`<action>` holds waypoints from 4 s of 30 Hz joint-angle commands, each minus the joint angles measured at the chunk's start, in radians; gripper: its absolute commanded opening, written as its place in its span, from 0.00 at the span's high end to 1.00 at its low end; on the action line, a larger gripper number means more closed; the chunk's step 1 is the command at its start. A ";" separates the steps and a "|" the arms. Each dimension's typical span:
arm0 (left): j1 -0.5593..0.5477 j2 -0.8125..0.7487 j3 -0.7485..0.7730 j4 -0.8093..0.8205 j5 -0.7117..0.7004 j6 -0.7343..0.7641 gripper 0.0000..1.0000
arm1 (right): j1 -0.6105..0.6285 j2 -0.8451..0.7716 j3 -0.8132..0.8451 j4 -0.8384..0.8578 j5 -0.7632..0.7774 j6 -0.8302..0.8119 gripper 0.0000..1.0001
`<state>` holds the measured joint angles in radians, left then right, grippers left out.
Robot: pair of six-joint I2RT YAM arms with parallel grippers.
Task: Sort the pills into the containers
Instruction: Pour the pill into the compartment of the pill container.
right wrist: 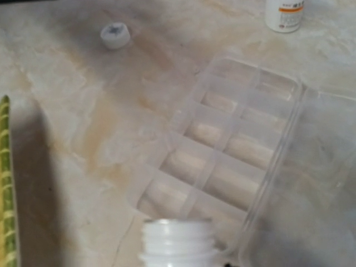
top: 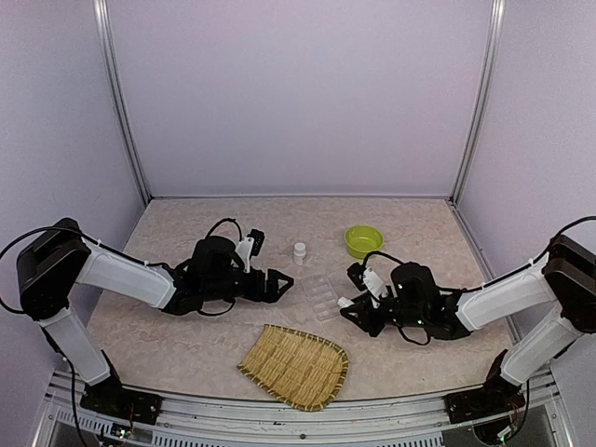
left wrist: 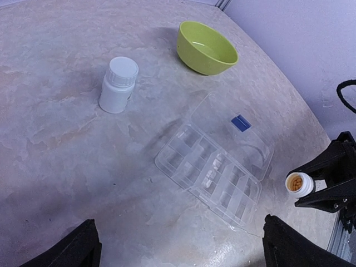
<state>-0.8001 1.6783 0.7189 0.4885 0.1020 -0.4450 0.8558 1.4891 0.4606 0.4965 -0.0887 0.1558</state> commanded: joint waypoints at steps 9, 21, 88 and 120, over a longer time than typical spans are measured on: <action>0.004 -0.023 -0.013 0.027 0.015 0.003 0.01 | -0.029 0.074 0.096 -0.094 -0.006 -0.038 0.77; 0.009 -0.006 -0.010 0.029 0.019 0.000 0.01 | -0.055 0.099 0.112 -0.138 -0.038 -0.055 0.77; 0.018 -0.010 -0.012 0.024 0.020 0.001 0.01 | -0.038 0.061 0.278 -0.504 -0.023 -0.049 0.75; 0.019 -0.009 -0.012 0.023 0.020 0.001 0.01 | -0.010 0.162 0.382 -0.652 0.029 -0.056 0.74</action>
<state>-0.7860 1.6783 0.7177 0.4931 0.1101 -0.4454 0.8368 1.6295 0.8131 -0.1162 -0.0719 0.1047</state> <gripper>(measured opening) 0.988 0.294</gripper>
